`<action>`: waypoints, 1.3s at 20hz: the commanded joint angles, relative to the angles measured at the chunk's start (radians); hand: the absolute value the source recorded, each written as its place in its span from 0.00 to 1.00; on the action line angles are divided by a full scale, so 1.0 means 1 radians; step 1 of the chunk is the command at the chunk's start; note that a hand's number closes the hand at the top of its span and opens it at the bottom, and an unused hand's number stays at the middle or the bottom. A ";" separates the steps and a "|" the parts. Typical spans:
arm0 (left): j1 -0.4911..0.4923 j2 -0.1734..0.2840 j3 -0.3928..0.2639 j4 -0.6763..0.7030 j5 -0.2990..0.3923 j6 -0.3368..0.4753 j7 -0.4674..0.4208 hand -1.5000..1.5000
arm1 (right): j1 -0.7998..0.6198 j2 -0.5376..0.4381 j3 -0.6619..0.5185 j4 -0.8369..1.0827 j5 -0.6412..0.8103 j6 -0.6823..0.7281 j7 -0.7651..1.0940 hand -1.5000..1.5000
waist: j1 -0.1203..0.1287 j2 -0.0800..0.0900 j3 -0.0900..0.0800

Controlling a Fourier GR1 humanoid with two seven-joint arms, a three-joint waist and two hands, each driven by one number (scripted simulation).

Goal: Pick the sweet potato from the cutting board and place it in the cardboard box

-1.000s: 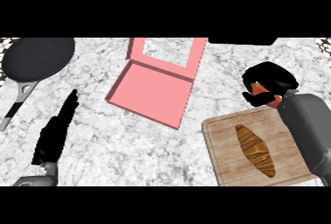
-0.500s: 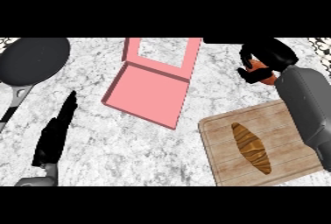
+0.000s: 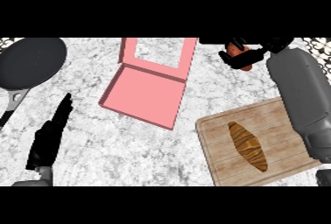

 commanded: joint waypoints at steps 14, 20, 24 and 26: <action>-0.072 -0.024 0.002 0.028 -0.050 0.020 0.032 0.50 | -0.173 0.309 0.095 -0.177 -0.072 0.042 0.423 1.00 | 0.005 0.004 -0.001; -0.019 -0.064 -0.027 0.023 -0.052 0.018 -0.020 0.50 | -0.261 0.313 0.206 0.006 -0.136 -0.036 0.475 1.00 | 0.030 0.008 -0.001; -0.075 -0.030 0.006 0.056 -0.037 -0.011 -0.022 0.50 | -0.288 0.313 0.308 0.118 -0.189 -0.121 0.486 1.00 | 0.046 0.013 -0.001; -0.103 -0.061 -0.031 0.048 -0.065 0.007 0.028 0.50 | -0.291 0.314 0.357 0.173 -0.208 -0.157 0.464 1.00 | 0.056 0.016 -0.001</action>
